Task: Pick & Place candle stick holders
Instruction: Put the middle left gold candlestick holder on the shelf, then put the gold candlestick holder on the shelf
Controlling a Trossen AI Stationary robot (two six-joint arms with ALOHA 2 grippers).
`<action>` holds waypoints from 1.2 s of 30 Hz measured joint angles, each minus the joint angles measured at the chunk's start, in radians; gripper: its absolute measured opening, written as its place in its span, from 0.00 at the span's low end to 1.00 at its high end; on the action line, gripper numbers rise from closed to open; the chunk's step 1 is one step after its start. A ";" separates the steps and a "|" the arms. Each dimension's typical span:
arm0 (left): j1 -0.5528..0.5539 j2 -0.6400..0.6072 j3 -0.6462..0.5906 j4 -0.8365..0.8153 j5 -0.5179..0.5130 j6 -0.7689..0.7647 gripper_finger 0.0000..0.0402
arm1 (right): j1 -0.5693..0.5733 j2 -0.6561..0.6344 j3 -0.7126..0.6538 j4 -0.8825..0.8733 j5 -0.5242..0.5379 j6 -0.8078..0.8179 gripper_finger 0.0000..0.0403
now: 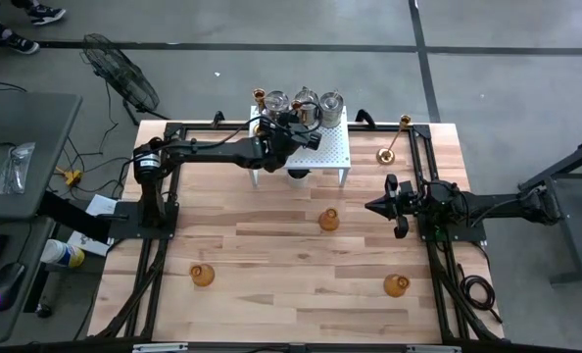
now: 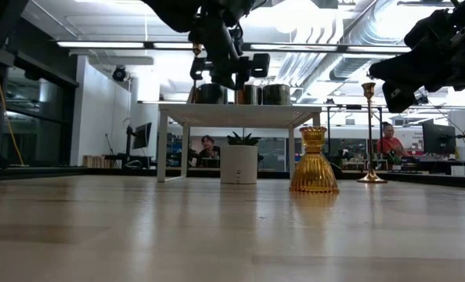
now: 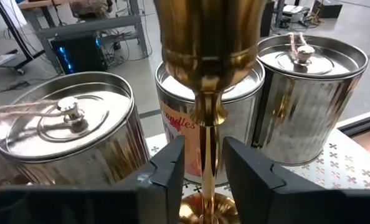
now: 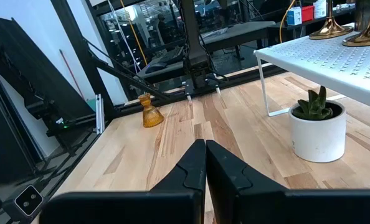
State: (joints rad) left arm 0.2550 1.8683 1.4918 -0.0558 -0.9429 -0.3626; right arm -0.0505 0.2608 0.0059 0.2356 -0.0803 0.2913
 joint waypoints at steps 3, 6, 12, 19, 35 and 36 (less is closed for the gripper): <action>0.000 0.000 0.000 0.000 0.003 -0.001 0.32 | 0.000 0.000 0.000 0.000 0.000 0.000 0.01; -0.005 0.000 0.000 0.000 0.024 -0.001 0.35 | 0.000 0.000 0.000 0.000 0.000 0.000 0.01; -0.016 -0.002 0.000 -0.028 0.094 0.018 0.38 | 0.000 0.000 0.000 0.000 0.000 0.000 0.01; -0.020 -0.047 0.000 -0.150 0.183 0.017 0.38 | 0.000 0.000 0.000 0.000 0.001 0.000 0.01; -0.024 -0.050 0.001 -0.224 0.084 -0.022 0.38 | 0.000 0.000 0.000 0.000 0.001 0.000 0.01; -0.027 -0.050 0.001 -0.244 0.094 -0.034 0.38 | 0.000 0.000 0.000 0.000 0.001 0.000 0.01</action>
State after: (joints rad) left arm 0.2284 1.8179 1.4929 -0.2994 -0.8493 -0.3963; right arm -0.0505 0.2611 0.0057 0.2358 -0.0797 0.2909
